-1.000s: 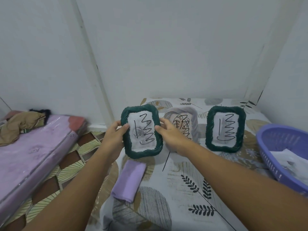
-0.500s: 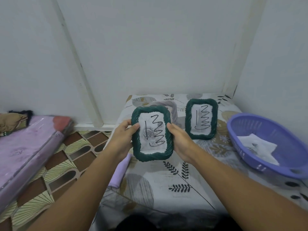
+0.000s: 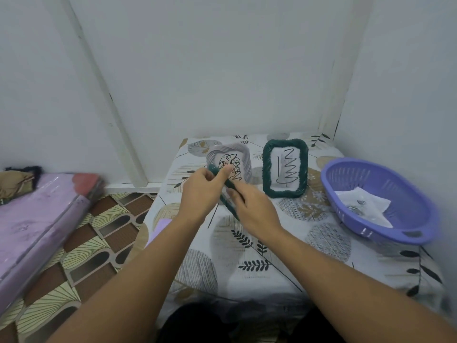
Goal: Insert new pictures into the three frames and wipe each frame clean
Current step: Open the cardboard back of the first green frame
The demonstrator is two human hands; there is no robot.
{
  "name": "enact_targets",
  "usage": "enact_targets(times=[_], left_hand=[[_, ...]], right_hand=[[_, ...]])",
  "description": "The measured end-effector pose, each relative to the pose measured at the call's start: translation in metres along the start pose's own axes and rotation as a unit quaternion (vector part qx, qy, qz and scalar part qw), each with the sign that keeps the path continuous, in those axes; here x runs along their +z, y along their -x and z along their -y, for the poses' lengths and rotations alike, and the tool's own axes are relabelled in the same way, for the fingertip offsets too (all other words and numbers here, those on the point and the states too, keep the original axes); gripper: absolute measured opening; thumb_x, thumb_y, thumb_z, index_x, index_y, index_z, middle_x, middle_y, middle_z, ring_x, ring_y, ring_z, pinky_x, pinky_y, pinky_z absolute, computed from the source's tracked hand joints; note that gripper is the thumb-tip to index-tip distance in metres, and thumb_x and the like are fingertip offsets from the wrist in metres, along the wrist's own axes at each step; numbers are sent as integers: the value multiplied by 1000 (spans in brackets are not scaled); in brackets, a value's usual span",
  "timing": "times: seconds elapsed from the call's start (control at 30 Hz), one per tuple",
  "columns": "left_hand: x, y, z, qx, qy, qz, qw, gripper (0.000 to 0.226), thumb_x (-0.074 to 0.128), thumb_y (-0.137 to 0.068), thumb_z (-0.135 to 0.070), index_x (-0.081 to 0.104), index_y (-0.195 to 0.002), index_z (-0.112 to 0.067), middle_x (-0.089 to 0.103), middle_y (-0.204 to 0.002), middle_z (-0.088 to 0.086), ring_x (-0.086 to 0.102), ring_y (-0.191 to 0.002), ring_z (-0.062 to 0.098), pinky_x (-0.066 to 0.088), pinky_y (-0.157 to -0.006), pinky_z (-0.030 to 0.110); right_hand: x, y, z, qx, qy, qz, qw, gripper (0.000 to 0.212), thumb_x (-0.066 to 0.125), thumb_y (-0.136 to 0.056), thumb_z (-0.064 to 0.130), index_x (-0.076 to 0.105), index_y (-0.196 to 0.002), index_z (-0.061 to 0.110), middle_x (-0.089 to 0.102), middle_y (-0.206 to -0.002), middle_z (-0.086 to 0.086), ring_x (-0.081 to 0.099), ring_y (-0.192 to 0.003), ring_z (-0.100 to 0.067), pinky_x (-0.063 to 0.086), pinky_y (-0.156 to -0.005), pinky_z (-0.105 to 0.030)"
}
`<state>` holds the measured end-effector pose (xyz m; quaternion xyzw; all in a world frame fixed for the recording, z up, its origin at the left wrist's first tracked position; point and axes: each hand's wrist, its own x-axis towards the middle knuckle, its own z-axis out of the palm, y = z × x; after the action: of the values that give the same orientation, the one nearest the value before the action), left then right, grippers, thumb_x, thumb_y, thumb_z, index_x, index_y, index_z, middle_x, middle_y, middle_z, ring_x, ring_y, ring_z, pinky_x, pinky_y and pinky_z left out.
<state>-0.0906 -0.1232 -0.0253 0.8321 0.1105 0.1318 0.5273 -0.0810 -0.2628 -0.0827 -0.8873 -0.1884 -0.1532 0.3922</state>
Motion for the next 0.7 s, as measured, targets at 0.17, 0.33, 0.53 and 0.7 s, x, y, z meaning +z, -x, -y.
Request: enact_targets(times=[0.17,0.33,0.53,0.7], left_hand=[[1,-2,2,-38,11,-21,999,45,70,-86,-43,63,-88,1,74,-88,18,69,-74,27,57,-82,50],[-8,-3,12,-89,47,2,995,20,65,-87,-25,65,-88,-5,71,-85,19,63,-65,20,52,-67,38],[-19,-13,40,-129,96,89,983,16,60,-98,-23,62,-90,-9,54,-69,2,45,-59,14,33,-52,24],[-11,-20,58,-204,160,134,956,15,64,-98,-25,63,-93,-11,53,-68,4,44,-54,12,35,-51,22]], right_hand=[[1,5,5,-48,86,16,995,30,36,-108,46,52,-131,37,63,-107,10,61,-95,-15,52,-72,-38],[0,10,0,-32,53,97,993,45,32,-102,63,51,-138,43,61,-116,10,60,-104,-16,53,-85,-41],[0,10,-23,47,-22,75,996,47,45,-101,57,54,-141,35,54,-128,5,48,-124,-17,44,-106,-42],[-3,8,-43,208,-112,114,965,78,63,-89,66,34,-153,32,47,-142,-2,50,-126,-20,46,-106,-44]])
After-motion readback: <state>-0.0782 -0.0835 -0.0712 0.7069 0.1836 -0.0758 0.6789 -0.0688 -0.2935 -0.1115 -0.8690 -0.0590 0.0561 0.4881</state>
